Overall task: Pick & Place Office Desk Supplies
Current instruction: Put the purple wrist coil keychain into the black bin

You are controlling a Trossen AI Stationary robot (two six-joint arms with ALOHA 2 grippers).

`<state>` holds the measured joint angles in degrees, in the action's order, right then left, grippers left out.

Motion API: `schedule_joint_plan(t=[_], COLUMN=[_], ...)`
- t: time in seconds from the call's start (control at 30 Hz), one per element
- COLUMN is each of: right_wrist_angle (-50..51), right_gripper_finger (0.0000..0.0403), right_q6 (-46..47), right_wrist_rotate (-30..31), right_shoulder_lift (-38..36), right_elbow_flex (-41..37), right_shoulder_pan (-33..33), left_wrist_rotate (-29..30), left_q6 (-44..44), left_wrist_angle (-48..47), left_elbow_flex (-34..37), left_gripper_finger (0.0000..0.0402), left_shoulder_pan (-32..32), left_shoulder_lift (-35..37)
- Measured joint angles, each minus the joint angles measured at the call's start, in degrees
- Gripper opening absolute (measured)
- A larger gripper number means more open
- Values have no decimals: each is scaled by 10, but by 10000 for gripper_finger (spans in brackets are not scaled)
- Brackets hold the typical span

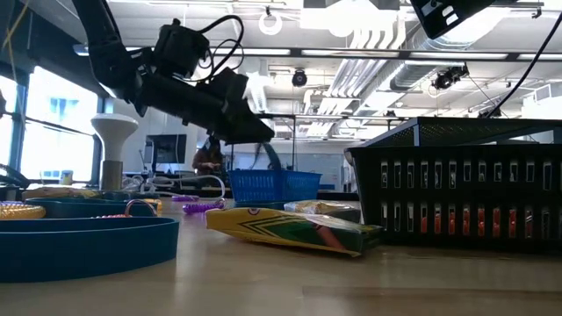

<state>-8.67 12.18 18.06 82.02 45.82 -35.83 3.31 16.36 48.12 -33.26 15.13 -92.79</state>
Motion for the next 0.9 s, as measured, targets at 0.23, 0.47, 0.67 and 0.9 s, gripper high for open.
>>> schedule_joint_plan(t=[0.23,0.47,0.67,0.9], right_wrist_angle=[0,0,-27,-64], right_gripper_finger=[100,100,100,100], right_q6=[0,1,-2,-18], right_wrist_rotate=[0,0,1,-2], right_shoulder_lift=[0,0,15,53], right_elbow_flex=[0,0,0,0], right_shoulder_pan=[0,0,0,0], left_wrist_rotate=[0,-19,-204,-487], left_q6=[0,24,113,-7], left_wrist_angle=[27,79,58,15], left_elbow_flex=[0,0,0,0], left_gripper_finger=[141,152,152,152], left_shoulder_pan=[-2,-18,-16,-86], left_shoulder_lift=[0,9,38,41])
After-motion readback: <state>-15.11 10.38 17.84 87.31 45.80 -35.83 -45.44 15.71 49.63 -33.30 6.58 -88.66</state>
